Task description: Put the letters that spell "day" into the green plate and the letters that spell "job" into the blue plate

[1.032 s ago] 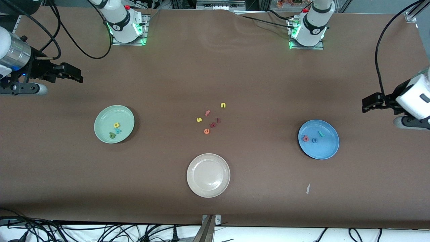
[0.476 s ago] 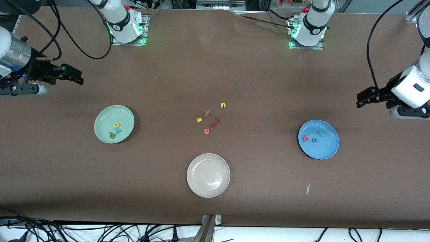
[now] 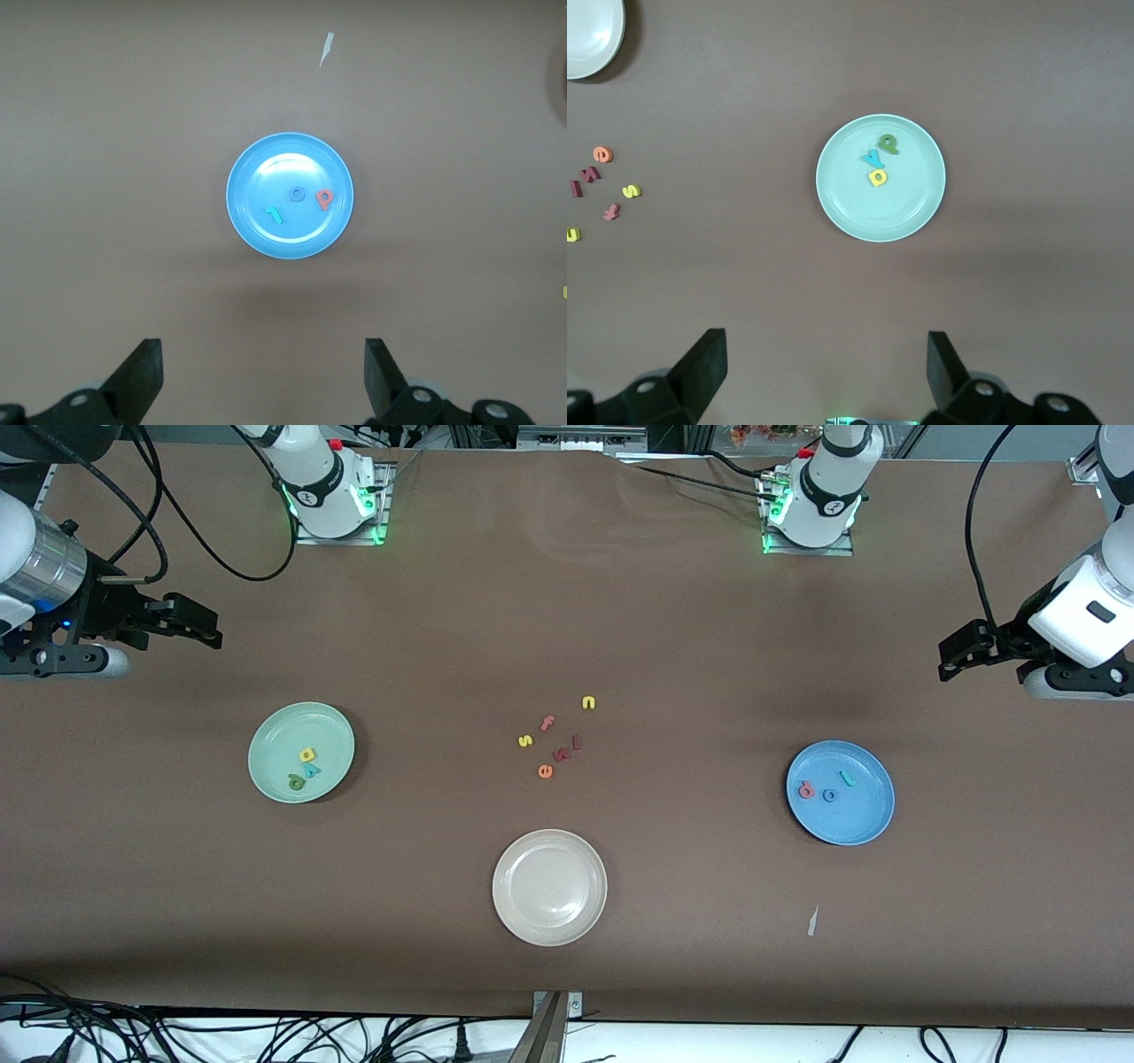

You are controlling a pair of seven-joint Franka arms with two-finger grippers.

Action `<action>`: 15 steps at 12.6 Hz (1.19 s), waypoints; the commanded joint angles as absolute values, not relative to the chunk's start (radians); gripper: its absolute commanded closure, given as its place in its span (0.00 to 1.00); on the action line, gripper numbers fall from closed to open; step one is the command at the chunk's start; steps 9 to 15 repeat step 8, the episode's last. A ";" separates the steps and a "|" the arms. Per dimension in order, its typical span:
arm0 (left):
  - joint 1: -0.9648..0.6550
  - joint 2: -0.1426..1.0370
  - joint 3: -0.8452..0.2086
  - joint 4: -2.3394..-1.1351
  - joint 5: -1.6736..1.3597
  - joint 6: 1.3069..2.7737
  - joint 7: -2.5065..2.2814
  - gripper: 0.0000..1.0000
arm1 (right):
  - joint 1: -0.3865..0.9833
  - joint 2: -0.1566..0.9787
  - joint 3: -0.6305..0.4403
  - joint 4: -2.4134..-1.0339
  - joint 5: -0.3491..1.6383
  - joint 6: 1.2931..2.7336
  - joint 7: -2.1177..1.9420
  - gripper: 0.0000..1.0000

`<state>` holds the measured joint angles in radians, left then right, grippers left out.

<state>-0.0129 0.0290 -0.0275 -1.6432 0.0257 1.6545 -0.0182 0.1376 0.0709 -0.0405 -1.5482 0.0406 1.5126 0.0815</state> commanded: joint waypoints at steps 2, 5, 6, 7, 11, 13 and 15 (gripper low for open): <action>-0.022 -0.008 -0.012 -1.684 -0.008 1.674 0.001 0.00 | 0.120 0.080 -0.021 -1.523 0.021 1.502 0.080 0.00; -0.025 -0.009 -0.015 -1.684 -0.008 1.667 -0.011 0.00 | 0.118 0.081 -0.023 -1.523 0.023 1.502 0.080 0.00; -0.029 -0.009 -0.017 -1.684 -0.008 1.667 -0.012 0.00 | 0.120 0.081 -0.023 -1.523 0.023 1.502 0.080 0.00; -0.029 -0.009 -0.024 -1.683 -0.008 1.664 -0.012 0.00 | 0.120 0.081 -0.023 -1.523 0.025 1.503 0.080 0.00; -0.029 -0.009 -0.029 -1.683 -0.008 1.660 -0.015 0.00 | 0.120 0.081 -0.023 -1.523 0.025 1.503 0.078 0.00; -0.029 -0.009 -0.029 -1.683 -0.008 1.660 -0.015 0.00 | 0.120 0.081 -0.023 -1.523 0.025 1.503 0.078 0.00; -0.029 -0.009 -0.029 -1.683 -0.008 1.660 -0.015 0.00 | 0.120 0.081 -0.023 -1.523 0.025 1.503 0.078 0.00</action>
